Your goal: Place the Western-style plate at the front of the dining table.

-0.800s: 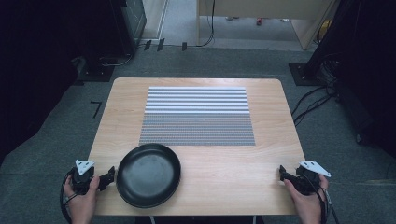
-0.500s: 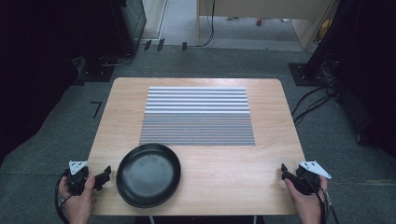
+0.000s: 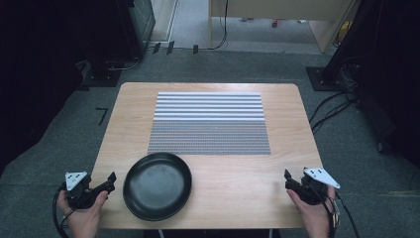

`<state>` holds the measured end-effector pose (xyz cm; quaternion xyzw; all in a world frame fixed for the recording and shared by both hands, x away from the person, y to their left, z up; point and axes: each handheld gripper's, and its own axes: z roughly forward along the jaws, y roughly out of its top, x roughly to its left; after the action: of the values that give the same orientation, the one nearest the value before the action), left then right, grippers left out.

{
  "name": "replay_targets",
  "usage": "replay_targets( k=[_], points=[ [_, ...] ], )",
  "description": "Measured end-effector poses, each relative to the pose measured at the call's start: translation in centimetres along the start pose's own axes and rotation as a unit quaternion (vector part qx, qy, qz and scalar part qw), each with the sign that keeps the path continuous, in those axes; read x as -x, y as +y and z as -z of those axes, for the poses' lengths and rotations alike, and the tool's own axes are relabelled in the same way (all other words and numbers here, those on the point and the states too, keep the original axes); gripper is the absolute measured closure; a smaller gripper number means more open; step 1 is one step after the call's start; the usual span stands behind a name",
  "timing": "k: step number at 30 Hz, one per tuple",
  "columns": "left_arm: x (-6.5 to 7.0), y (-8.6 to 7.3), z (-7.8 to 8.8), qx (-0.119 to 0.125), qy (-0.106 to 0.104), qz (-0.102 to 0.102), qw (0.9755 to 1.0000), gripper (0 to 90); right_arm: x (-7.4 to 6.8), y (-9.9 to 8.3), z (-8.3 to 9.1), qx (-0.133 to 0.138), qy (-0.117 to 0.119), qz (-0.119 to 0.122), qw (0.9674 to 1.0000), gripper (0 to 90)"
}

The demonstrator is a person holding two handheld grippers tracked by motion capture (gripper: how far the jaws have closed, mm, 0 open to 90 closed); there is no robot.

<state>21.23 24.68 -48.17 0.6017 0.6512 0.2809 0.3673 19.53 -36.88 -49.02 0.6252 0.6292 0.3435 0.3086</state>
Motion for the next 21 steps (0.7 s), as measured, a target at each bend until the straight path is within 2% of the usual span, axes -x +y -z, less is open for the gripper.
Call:
replay_targets(
  k=[1,4,7,8,9,11,13,16,21],
  points=[
    [0.4,0.1,0.2,0.002,-0.008,-0.001,1.0000,13.4,-0.8,0.3,0.0,0.007,0.010,0.000,0.9999,31.4],
    [0.8,0.1,0.4,0.004,-0.014,-0.003,0.9999,13.4,-1.4,0.6,0.0,0.008,0.017,0.003,0.9998,32.5],
    [1.3,0.2,0.7,0.006,-0.026,-0.004,0.9996,13.5,-2.7,1.0,0.1,0.014,0.040,0.010,0.9990,35.7],
    [1.4,0.2,0.7,0.006,-0.029,-0.005,0.9996,13.5,-2.7,1.0,0.1,0.014,0.040,0.010,0.9990,35.7],
    [1.6,0.2,0.8,0.006,-0.033,-0.006,0.9994,13.7,-3.2,1.2,0.2,0.020,0.050,0.006,0.9985,39.3],
    [1.9,0.2,0.9,0.003,-0.045,-0.009,0.9989,13.9,-3.4,1.3,0.2,0.026,0.055,0.003,0.9982,40.8],
    [2.3,0.2,0.9,-0.002,-0.060,-0.015,0.9981,14.8,-3.9,1.5,0.3,0.041,0.063,-0.007,0.9972,46.6],
    [2.9,0.1,1.1,-0.004,-0.074,-0.019,0.9971,18.3,-4.6,1.7,0.4,0.058,0.077,-0.018,0.9952,52.4],
    [3.4,-0.1,1.3,0.003,-0.094,-0.021,0.9954,27.2,-6.2,2.0,0.0,0.056,0.106,-0.022,0.9925,57.2]
  ],
)
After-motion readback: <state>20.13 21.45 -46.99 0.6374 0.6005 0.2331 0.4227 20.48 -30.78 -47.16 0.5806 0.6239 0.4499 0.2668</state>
